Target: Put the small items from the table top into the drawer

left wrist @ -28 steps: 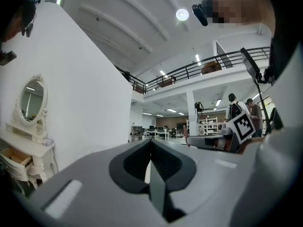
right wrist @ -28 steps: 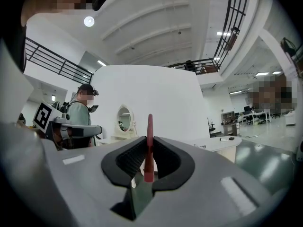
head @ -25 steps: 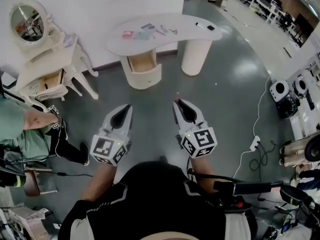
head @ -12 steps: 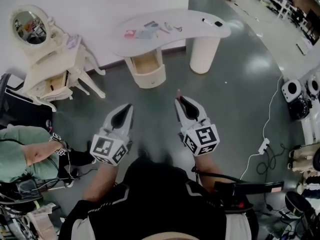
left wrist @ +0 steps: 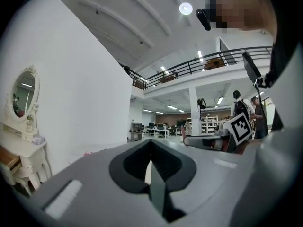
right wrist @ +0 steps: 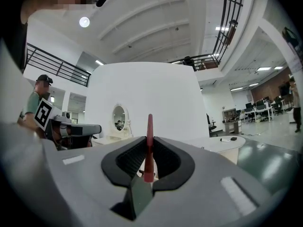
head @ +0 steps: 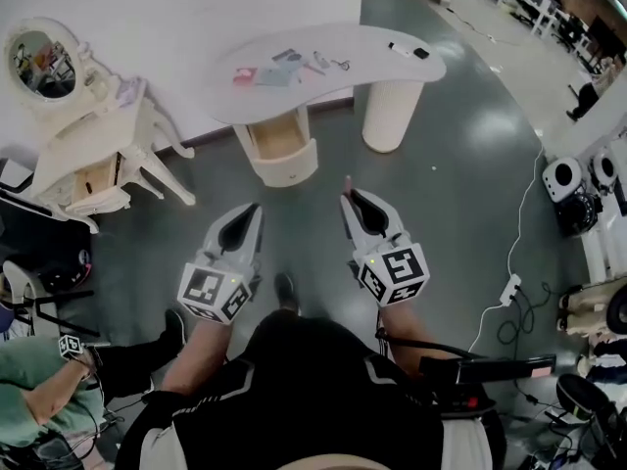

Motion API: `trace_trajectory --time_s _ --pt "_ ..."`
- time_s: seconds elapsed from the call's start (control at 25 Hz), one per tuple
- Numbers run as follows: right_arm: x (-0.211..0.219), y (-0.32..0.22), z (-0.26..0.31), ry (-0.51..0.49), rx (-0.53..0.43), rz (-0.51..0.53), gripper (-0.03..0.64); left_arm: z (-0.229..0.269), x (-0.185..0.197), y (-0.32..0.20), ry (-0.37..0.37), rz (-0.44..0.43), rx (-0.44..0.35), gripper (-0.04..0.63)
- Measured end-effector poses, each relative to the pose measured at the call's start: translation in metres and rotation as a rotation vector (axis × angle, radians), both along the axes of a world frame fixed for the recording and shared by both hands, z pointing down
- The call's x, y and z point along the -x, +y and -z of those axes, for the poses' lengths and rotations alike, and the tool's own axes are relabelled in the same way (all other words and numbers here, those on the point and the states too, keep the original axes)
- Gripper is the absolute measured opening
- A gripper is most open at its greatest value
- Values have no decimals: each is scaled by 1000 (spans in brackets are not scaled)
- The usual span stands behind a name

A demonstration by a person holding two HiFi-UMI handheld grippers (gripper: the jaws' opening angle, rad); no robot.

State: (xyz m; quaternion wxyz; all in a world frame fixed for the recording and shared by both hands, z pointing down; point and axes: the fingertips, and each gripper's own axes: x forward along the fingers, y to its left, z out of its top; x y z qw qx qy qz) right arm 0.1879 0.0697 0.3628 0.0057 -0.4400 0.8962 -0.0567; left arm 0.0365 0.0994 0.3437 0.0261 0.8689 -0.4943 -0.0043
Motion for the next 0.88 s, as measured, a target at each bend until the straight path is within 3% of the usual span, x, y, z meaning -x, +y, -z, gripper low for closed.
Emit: trace_trajectory --time_s 0.52,0.88 --pt "57 -87 12 41 0 -24 49 16 60 -97 29 -35 -60 0" --pt "104 -137 18 69 3 -26 49 13 104 -143 46 -59 -50 0"
